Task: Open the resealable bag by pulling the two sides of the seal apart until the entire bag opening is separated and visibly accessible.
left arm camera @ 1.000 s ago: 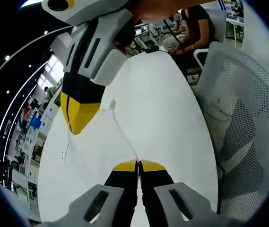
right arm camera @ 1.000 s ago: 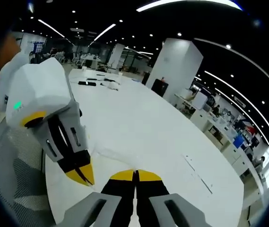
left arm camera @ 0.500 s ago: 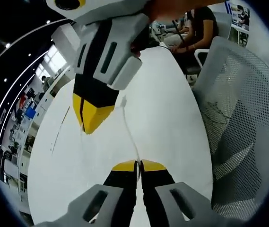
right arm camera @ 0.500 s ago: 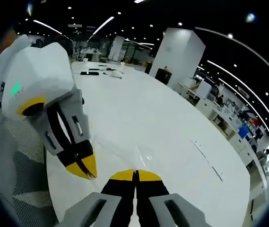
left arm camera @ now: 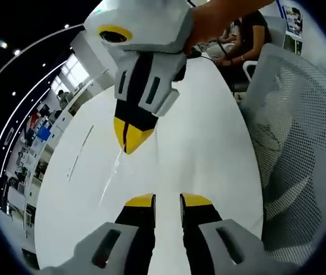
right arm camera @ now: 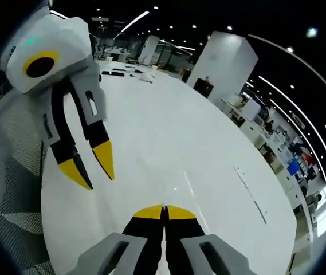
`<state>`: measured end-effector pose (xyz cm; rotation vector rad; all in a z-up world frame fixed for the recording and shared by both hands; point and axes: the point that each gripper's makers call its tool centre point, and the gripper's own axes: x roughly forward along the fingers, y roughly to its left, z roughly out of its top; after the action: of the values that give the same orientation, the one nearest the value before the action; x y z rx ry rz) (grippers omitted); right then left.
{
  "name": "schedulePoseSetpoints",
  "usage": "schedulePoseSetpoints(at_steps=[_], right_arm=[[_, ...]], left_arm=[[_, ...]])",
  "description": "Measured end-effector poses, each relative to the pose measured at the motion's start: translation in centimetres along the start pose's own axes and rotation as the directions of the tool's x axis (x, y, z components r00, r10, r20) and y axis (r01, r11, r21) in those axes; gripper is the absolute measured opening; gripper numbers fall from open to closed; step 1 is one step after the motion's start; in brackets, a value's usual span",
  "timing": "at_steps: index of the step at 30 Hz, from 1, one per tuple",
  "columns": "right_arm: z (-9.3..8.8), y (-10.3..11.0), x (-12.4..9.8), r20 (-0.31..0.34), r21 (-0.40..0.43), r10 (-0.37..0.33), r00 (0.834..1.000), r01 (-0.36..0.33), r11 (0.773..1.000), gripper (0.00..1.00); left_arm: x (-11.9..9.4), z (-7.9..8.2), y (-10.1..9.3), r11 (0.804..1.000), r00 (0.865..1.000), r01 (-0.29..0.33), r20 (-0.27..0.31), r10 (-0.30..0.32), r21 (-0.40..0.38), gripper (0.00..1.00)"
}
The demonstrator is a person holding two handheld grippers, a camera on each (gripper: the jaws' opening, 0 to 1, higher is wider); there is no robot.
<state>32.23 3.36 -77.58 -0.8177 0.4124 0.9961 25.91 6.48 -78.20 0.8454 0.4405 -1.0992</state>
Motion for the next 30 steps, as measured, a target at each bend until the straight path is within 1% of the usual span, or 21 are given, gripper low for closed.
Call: schedulePoseSetpoints(at_steps=[3,4,5,6,8,9,12,13,15,18,20,22,23,25,26,28,30], right_arm=[[-0.3,0.2,0.5,-0.01,0.005,0.012,1.0,-0.012,1.0,0.0],[-0.3,0.3,0.6,-0.011,-0.008,0.013,1.0,-0.013,1.0,0.0],[-0.4,0.3,0.8,-0.013,-0.04,0.012,1.0,-0.013,0.999,0.0],[-0.6,0.3,1.0,-0.016,-0.048,0.015,1.0,-0.016,0.999,0.0],[-1.1,0.4,1.6,-0.028,-0.045,0.021,0.999,-0.022,0.999,0.0],[-1.6,0.5,1.9,-0.049,-0.032,0.024,0.999,-0.025,0.999,0.0],[-2.0,0.2,2.4,-0.059,-0.041,0.004,0.998,-0.007,0.999,0.0],[-2.1,0.2,2.5,-0.063,-0.033,0.006,0.998,-0.008,0.999,0.0],[-2.4,0.3,2.8,-0.075,0.019,0.013,0.997,-0.012,1.0,0.0],[-2.4,0.0,3.0,-0.078,0.057,0.005,0.997,0.0,0.998,0.0],[-2.5,0.2,3.2,-0.077,0.085,0.016,0.997,-0.009,0.996,0.0],[-2.7,0.5,3.3,-0.088,0.088,0.022,0.996,-0.014,0.996,0.0],[-2.7,0.6,3.2,-0.087,0.087,0.025,0.996,-0.017,0.996,0.0],[-2.7,1.5,3.2,-0.073,0.125,0.069,0.995,-0.059,0.99,0.0],[-2.9,1.8,3.1,-0.074,0.153,0.085,0.994,-0.073,0.986,0.04],[-3.0,1.8,2.9,-0.072,0.156,0.077,0.994,-0.065,0.986,0.05],[-3.0,2.1,2.8,-0.057,0.192,0.087,0.995,-0.074,0.979,0.07]], left_arm=[[-0.8,0.2,0.1,1.0,0.999,-0.028,0.022,0.028,-0.006,0.12],[-1.2,0.1,0.2,0.999,0.999,-0.038,0.028,0.039,-0.011,0.12],[-1.4,0.0,0.2,0.999,0.999,-0.044,0.032,0.044,-0.017,0.12],[-1.6,0.0,0.2,0.999,0.998,-0.048,0.036,0.049,-0.025,0.12],[-2.0,-0.3,0.3,0.997,0.997,-0.061,0.044,0.063,-0.048,0.13],[-2.2,-0.5,0.2,0.996,0.997,-0.064,0.045,0.067,-0.064,0.13],[-2.7,-1.1,0.1,0.992,0.996,-0.073,0.049,0.079,-0.106,0.14],[-2.8,-1.3,0.0,0.99,0.995,-0.075,0.05,0.082,-0.122,0.14],[-3.1,-1.6,-0.3,0.986,0.995,-0.079,0.055,0.088,-0.147,0.14],[-3.3,-2.2,-0.7,0.983,0.995,-0.082,0.05,0.091,-0.165,0.14],[-3.4,-2.5,-1.1,0.981,0.995,-0.082,0.046,0.092,-0.175,0.14],[-3.4,-2.8,-1.4,0.979,0.995,-0.081,0.041,0.09,-0.188,0.14],[-3.4,-2.9,-1.4,0.978,0.995,-0.081,0.04,0.09,-0.192,0.14],[-3.4,-3.2,-1.5,0.974,0.995,-0.082,0.035,0.091,-0.211,0.15],[-3.4,-3.3,-1.6,0.972,0.995,-0.084,0.032,0.093,-0.22,0.15],[-3.5,-3.6,-1.5,0.969,0.995,-0.093,0.018,0.1,-0.229,0.15],[-3.6,-3.8,-1.4,0.965,0.994,-0.102,0.013,0.108,-0.243,0.16]])
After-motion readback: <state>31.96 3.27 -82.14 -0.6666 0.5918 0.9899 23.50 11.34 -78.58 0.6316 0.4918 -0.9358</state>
